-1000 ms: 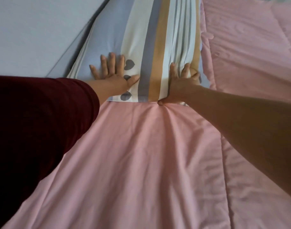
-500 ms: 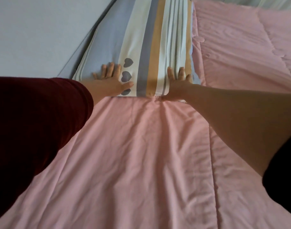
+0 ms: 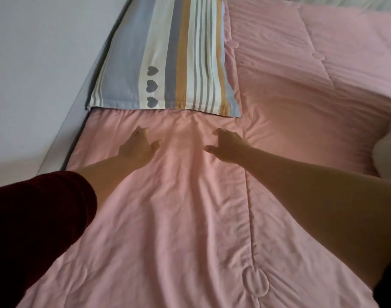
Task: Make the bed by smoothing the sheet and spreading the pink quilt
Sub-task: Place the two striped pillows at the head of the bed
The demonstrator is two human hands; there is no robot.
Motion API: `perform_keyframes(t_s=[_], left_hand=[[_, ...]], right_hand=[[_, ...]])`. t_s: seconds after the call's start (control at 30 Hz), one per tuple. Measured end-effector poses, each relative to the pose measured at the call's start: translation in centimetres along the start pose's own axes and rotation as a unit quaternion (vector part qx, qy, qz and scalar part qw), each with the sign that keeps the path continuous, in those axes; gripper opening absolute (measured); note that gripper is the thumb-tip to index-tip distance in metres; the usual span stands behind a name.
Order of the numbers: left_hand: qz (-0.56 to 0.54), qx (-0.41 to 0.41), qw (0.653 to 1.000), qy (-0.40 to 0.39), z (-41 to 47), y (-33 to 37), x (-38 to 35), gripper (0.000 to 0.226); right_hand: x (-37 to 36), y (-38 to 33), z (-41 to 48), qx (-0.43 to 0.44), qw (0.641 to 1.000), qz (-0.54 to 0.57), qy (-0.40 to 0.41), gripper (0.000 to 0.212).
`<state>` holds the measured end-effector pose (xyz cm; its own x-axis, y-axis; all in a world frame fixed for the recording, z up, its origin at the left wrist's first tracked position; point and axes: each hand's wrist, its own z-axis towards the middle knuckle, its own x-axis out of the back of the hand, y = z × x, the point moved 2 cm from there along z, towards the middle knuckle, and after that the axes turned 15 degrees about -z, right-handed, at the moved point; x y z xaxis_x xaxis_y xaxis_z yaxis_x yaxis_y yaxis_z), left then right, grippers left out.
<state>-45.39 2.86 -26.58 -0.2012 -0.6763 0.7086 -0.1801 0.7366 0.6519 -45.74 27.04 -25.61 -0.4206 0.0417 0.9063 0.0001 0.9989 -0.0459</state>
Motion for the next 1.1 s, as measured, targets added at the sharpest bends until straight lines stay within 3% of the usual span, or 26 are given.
perform_keyframes(t_s=[0.23,0.4,0.8,0.9,1.1], left_hand=[[-0.06,0.035,0.997,0.019,-5.7,4.0,-0.4,0.038],[-0.106,0.043,0.993,-0.018,-8.2,5.9,-2.2,0.035],[-0.229,0.073,0.967,-0.08,-14.9,13.7,-10.5,0.025],[-0.269,0.072,0.958,-0.072,-15.2,17.7,-14.4,0.024],[-0.292,0.006,0.948,-0.124,-17.3,31.2,-22.9,0.021]], right_hand=[[0.3,2.6,-7.9,-0.013,1.0,-0.009,0.015,0.052],[0.7,5.8,-13.2,-0.029,0.999,-0.006,0.026,0.037],[-0.7,17.4,-19.8,-0.047,0.997,0.044,0.035,0.024],[0.3,22.0,-21.4,-0.05,0.994,0.067,0.065,0.02],[3.7,34.1,-25.5,-0.092,0.971,0.07,0.208,0.02]])
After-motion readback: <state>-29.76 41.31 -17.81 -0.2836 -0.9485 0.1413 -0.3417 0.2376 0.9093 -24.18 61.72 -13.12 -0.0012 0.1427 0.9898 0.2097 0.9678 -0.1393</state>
